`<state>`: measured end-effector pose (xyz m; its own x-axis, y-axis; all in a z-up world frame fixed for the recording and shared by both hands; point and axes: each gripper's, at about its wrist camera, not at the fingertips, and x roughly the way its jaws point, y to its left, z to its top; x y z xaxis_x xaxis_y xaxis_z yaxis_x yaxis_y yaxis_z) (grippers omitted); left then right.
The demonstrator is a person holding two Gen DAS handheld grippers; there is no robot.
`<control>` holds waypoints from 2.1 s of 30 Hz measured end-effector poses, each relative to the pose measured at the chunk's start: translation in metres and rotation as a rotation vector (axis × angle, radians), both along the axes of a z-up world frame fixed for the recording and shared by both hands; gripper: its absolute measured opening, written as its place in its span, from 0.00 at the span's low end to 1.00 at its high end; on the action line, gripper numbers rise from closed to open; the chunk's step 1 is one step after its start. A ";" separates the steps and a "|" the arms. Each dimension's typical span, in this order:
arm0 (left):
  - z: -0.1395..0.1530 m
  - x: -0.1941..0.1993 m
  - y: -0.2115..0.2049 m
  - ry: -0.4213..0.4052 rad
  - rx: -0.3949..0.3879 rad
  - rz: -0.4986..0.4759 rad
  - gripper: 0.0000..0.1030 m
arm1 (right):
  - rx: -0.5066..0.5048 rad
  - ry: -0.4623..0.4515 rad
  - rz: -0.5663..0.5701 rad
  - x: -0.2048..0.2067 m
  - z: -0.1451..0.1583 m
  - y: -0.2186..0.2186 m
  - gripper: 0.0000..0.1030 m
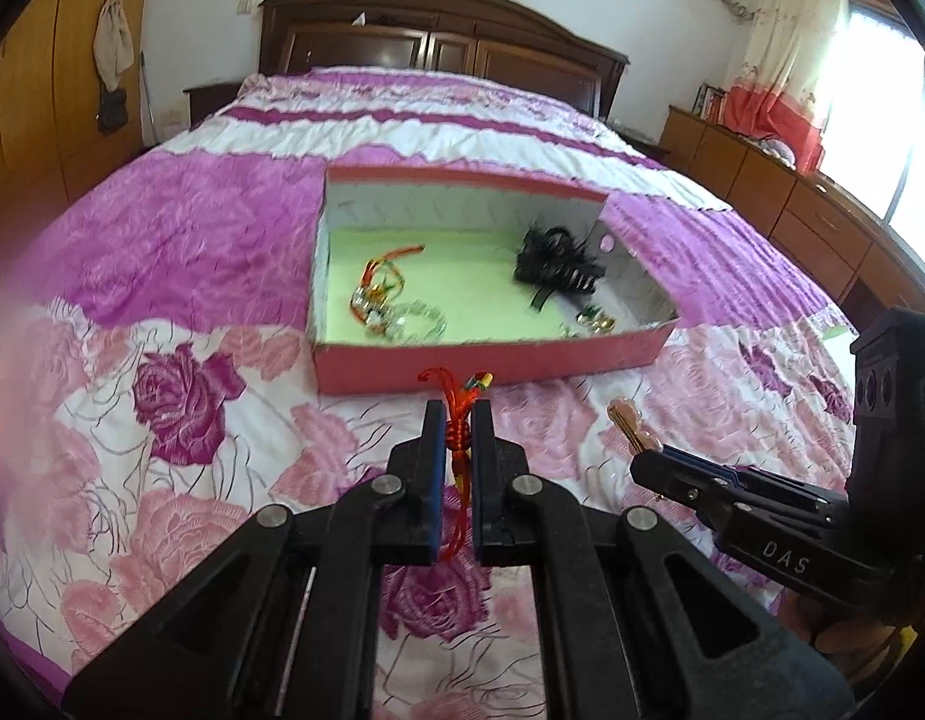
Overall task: Organize jewelry
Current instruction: 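Carry the red cord in the left tool into the box while the right tool carries the pendant, then open the left tool over the bracelets while the right tool releases the pendant beside the bow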
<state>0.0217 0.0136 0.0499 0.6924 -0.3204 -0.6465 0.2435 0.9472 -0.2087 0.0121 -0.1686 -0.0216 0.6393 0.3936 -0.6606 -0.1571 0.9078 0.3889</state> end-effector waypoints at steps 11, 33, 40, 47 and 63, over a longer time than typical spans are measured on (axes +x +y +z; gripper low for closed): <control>0.019 0.012 -0.010 -0.089 -0.041 0.023 0.00 | -0.017 -0.167 -0.034 -0.009 0.034 -0.009 0.18; 0.026 0.061 -0.019 -0.253 -0.024 0.084 0.00 | -0.163 -0.355 -0.090 0.051 0.062 0.000 0.09; 0.020 0.063 -0.019 -0.245 -0.009 0.086 0.00 | -0.159 -0.323 -0.085 0.055 0.052 -0.005 0.09; 0.017 0.071 -0.022 -0.256 -0.005 0.086 0.00 | -0.162 -0.347 -0.086 0.061 0.058 -0.004 0.09; -0.029 0.120 -0.031 -0.175 0.020 0.108 0.00 | -0.196 -0.295 -0.109 0.136 0.025 -0.003 0.09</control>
<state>0.1420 -0.0176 0.0213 0.8241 -0.2270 -0.5190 0.1714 0.9732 -0.1534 0.1478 -0.1717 0.0034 0.8449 0.1968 -0.4974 -0.1348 0.9782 0.1581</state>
